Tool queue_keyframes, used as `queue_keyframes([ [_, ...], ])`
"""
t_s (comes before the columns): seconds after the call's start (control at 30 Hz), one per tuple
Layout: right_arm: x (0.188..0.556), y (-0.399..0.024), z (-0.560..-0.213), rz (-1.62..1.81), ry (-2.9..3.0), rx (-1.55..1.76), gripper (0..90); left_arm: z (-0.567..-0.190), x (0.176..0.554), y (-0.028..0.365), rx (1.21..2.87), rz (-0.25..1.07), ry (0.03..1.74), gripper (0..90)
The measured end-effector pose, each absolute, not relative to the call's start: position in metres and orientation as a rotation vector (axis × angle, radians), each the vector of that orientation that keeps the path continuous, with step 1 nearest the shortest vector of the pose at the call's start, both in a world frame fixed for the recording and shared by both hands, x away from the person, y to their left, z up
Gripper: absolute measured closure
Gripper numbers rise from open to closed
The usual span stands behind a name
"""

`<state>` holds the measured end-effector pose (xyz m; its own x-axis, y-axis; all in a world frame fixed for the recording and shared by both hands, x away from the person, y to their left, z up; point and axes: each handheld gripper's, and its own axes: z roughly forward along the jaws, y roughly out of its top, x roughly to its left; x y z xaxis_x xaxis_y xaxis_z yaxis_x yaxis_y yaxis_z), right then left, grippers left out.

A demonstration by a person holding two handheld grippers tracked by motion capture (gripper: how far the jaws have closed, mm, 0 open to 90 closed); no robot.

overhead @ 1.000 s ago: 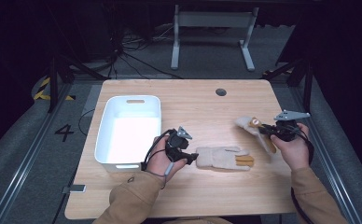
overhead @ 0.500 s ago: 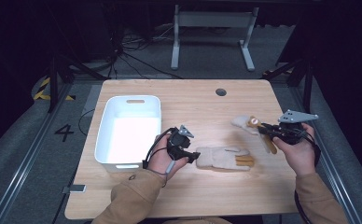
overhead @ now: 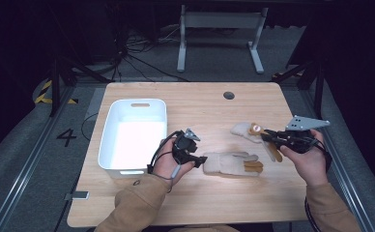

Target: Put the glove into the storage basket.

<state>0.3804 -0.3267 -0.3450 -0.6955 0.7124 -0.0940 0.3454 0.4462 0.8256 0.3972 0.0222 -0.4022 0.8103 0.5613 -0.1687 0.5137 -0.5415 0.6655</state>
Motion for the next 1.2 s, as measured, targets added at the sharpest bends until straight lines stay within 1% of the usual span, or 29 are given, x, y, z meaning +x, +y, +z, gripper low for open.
queue_keyframes([
  [0.6, 0.371, -0.292, -0.352, 1.187, 2.432, 0.684, 79.6, -0.399, 0.397, 0.022, 2.253, 0.085, 0.779, 45.4],
  [0.9, 0.374, -0.281, -0.364, 1.205, 2.499, 0.627, 79.5, -0.4, 0.397, 0.021, 2.261, 0.086, 0.784, 45.4],
  [1.2, 0.383, -0.279, -0.385, 1.208, 2.592, 0.586, 78.6, -0.402, 0.397, 0.019, 2.277, 0.078, 0.782, 44.8],
])
